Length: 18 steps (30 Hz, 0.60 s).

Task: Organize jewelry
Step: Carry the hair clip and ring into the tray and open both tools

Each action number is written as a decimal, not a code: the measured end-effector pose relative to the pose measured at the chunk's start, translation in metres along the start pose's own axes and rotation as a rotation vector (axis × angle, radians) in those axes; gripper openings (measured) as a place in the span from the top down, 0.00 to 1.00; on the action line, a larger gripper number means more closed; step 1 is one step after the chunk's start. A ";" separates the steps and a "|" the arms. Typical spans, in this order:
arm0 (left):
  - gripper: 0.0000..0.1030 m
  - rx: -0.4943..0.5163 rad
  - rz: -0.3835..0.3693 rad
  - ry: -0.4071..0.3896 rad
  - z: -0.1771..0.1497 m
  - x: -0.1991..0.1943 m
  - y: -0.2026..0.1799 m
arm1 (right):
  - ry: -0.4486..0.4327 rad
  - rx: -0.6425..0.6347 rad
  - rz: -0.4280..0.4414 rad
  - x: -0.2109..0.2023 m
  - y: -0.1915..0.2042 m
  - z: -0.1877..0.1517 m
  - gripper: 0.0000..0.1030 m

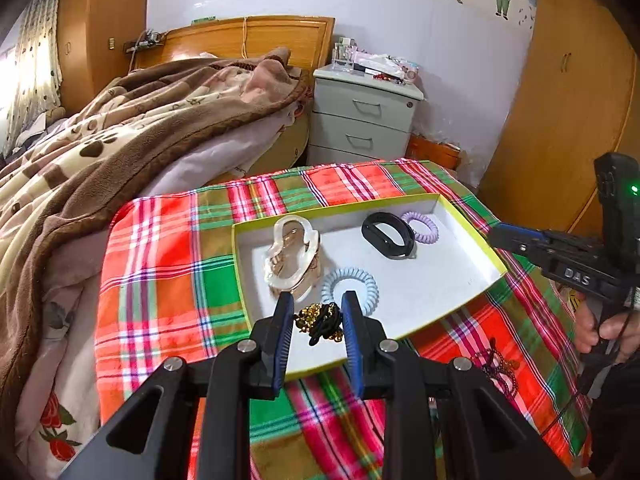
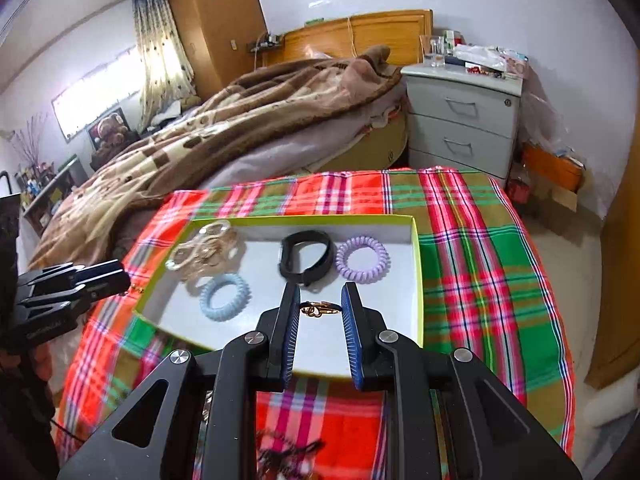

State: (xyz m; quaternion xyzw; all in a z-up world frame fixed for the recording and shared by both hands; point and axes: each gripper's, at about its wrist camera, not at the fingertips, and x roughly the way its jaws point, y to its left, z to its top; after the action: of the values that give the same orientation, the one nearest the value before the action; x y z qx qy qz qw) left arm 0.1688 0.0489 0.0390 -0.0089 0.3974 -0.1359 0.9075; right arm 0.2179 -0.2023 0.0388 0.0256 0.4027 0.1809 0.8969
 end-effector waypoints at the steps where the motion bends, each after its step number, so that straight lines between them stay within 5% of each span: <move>1: 0.75 -0.001 0.003 0.005 0.001 0.005 0.000 | 0.009 0.006 -0.002 0.007 -0.004 0.002 0.78; 18: 0.75 -0.015 0.026 0.118 -0.006 0.061 0.003 | 0.063 -0.052 -0.078 0.058 -0.023 0.001 0.78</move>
State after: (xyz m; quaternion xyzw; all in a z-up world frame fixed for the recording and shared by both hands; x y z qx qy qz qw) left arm 0.2045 0.0369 -0.0098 -0.0025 0.4512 -0.1212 0.8842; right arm 0.2611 -0.2038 -0.0057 -0.0192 0.4265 0.1570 0.8905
